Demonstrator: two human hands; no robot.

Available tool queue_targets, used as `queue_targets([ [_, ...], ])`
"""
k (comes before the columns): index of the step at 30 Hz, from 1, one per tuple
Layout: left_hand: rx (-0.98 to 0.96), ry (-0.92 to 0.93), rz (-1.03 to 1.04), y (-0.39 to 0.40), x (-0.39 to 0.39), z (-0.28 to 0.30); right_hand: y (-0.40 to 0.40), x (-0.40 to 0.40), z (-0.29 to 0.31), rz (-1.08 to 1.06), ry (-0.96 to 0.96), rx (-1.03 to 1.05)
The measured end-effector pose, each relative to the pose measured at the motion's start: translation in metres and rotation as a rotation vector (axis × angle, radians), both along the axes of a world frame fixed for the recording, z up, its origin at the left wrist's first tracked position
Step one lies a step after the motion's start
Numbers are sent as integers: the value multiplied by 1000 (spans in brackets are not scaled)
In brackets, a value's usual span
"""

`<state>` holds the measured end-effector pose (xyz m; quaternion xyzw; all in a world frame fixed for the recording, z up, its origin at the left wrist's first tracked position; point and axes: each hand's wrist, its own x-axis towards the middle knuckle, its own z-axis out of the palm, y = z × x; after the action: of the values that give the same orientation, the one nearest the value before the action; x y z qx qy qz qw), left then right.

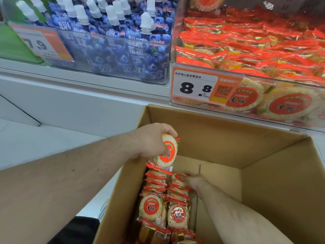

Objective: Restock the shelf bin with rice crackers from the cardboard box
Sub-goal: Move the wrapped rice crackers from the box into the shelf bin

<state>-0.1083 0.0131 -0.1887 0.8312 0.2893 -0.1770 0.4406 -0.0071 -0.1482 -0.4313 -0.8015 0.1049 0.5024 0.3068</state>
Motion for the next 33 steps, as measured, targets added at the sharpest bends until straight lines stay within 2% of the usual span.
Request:
queue_targets([
  [4, -4, 17, -16, 1, -1, 1, -3, 1, -5, 73, -28, -69],
  [7, -13, 12, -16, 0, -1, 6, -20, 4, 5, -2, 53, -17],
  [10, -14, -15, -33, -2, 0, 14, -41, 7, 25, 14, 122, 30],
  [16, -32, -70, -25, 7, -7, 37, -66, 26, 99, 26, 240, 312],
  [20, -107, -140, 2, 8, -12, 55, -71, 33, 149, 64, 245, 596],
  [25, -209, -214, -3, 3, -19, 75, -56, 23, 219, 229, 230, 906],
  [27, -281, -234, -16, -3, -23, 84, -47, 16, 245, 275, 224, 922],
  [30, -446, -282, -23, -13, -25, 96, -37, 4, 279, 297, 143, 808],
  [33, -350, -367, -46, -17, -25, 102, -32, -6, 305, 329, -11, 749],
])
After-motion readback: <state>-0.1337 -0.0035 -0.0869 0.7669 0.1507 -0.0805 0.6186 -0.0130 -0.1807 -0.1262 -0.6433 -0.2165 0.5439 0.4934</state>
